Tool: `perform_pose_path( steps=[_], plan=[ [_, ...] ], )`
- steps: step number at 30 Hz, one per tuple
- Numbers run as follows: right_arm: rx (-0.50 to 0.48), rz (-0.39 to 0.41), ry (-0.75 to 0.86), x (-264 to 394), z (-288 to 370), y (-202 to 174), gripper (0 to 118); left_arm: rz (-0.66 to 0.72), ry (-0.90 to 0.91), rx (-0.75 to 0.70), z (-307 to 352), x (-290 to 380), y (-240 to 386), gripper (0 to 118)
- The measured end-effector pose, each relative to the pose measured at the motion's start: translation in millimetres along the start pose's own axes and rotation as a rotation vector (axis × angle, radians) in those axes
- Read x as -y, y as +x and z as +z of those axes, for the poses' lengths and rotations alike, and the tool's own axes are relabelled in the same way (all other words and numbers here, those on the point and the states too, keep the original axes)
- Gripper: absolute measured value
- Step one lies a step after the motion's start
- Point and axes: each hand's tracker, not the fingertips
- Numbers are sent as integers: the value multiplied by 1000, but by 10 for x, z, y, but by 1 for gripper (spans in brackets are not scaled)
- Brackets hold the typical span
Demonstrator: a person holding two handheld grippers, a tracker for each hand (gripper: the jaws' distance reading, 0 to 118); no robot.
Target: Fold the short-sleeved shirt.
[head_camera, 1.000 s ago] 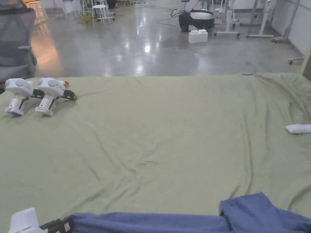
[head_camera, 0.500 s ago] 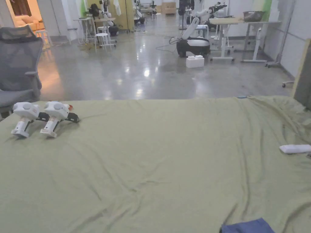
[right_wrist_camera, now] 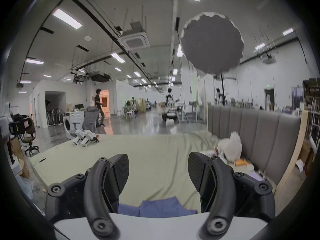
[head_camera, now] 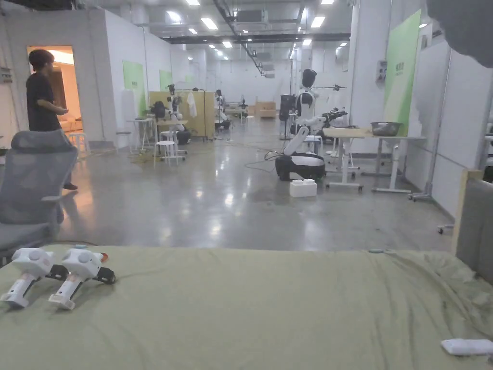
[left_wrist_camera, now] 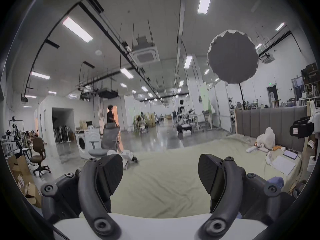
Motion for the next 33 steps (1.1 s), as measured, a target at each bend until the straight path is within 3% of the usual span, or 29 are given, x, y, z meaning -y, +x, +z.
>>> perform_pose_path(
  steps=[3, 5, 8, 9, 12, 33],
  plan=[
    [-14, 23, 34, -98, 60, -67, 65, 5, 19, 24, 141, -114, 58, 79],
    [-21, 21, 24, -129, 56, -93, 51, 18, 19, 40, 193, -139, 49, 61],
    [-28, 31, 8, -78, 40, -126, 12, 19, 23, 47, 252, -135, 61, 21],
    [-26, 33, -3, -58, 29, -136, 2, 16, 23, 47, 260, -130, 69, 13],
    [-35, 26, -23, -4, 24, -157, 2, 21, 13, 56, 258, -129, 66, 0],
    [-50, 13, -48, 55, -25, -149, 0, 141, -82, 125, 108, -36, -110, 0]
  ],
)
